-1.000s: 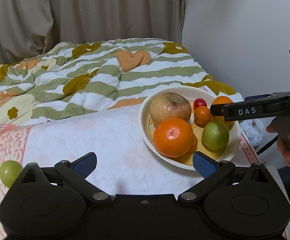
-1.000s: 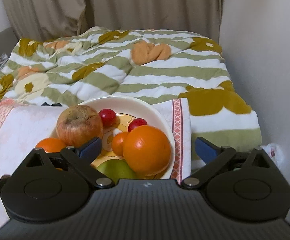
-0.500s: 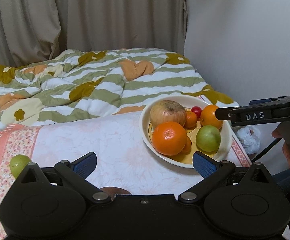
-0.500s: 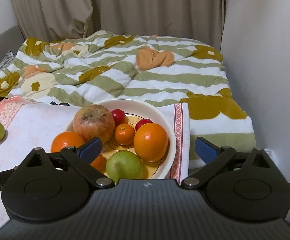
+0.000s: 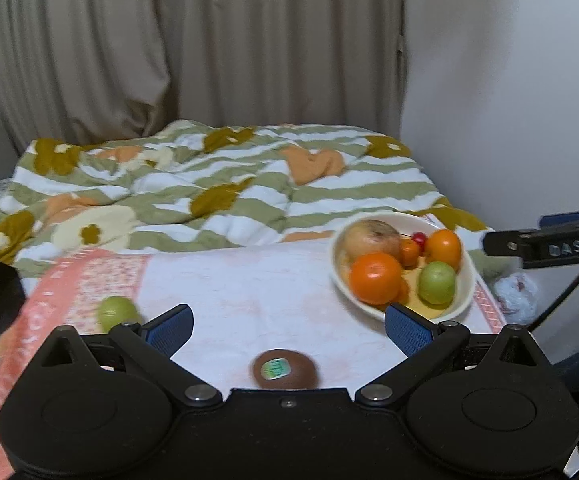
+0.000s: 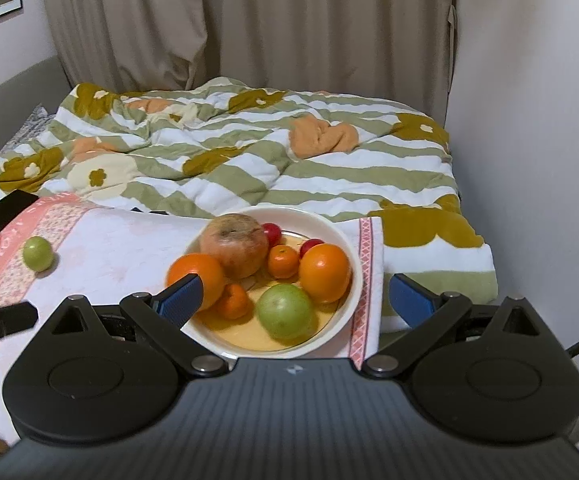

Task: Organize fruits
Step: 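Withdraw both open tools back toward the green apple and kiwi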

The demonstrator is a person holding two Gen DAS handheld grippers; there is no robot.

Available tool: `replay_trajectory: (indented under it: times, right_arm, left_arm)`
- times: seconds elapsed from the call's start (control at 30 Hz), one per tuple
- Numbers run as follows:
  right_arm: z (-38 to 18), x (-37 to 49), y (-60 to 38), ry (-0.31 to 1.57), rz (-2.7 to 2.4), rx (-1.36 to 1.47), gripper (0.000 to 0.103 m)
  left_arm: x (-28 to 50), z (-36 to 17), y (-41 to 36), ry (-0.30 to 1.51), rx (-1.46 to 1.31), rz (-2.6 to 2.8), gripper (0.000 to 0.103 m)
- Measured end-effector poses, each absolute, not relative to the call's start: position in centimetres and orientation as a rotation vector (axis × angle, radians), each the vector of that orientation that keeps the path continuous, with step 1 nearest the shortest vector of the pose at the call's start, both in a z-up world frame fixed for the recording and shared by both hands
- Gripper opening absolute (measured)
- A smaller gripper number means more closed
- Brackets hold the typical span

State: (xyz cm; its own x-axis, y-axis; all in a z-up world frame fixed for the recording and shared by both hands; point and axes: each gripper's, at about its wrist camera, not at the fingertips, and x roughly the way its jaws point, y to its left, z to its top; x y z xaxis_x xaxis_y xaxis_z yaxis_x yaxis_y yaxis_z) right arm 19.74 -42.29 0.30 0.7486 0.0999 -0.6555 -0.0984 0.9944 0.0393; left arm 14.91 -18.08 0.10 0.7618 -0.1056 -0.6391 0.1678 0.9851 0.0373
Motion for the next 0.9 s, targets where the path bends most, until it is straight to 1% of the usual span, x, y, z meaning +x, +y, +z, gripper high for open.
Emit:
replay_trajectory:
  times: [0.3,0.53,0.9]
  right_arm:
    - [1.5,16.8,-37.8,0.714,0.115,-0.001,0.103]
    - [1.2,15.6,-32.9,0.747,0.047,0.025,0.103]
    - [-1.8,15.8,-24.7,0.828,-0.104,0.111,0.103]
  left_arm:
    - [13.8,1.4,-11.0,0.641,0.111,-0.060,0.103]
    - [15.2,1.2,-5.6,0.656,0.139,-0.109,0.103]
    - [20.1,-1.9,0.7,0.716,0.205,-0.272,0.103]
